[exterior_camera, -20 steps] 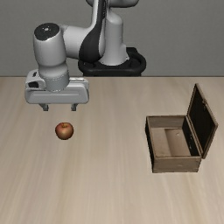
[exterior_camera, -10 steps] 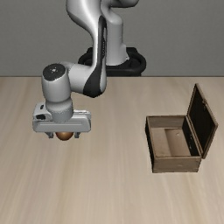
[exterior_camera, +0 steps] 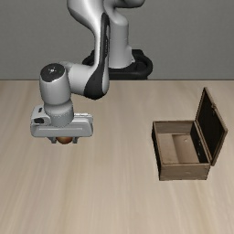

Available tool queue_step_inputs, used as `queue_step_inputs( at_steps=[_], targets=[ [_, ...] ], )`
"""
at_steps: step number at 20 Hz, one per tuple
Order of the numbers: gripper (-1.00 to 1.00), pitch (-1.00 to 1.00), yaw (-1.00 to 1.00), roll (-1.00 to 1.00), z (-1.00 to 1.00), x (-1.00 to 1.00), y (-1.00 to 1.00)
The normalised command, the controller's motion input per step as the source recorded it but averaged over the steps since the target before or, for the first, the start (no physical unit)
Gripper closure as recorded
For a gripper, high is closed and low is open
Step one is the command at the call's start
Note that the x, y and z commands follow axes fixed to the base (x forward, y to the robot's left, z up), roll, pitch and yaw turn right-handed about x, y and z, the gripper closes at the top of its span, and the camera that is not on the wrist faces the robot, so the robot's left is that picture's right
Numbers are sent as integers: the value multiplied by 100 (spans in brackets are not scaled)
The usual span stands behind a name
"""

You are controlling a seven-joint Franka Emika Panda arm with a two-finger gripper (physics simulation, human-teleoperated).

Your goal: Pick up the apple and place it in the box

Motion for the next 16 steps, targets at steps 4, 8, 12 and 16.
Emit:
queue_step_inputs(
  at_steps=[4, 8, 12, 16],
  targets=[
    [100, 0, 0, 0, 25, 0, 0],
    [100, 0, 0, 0, 100, 0, 0],
    [100, 0, 0, 0, 100, 0, 0],
    [100, 0, 0, 0, 100, 0, 0]
  ],
)
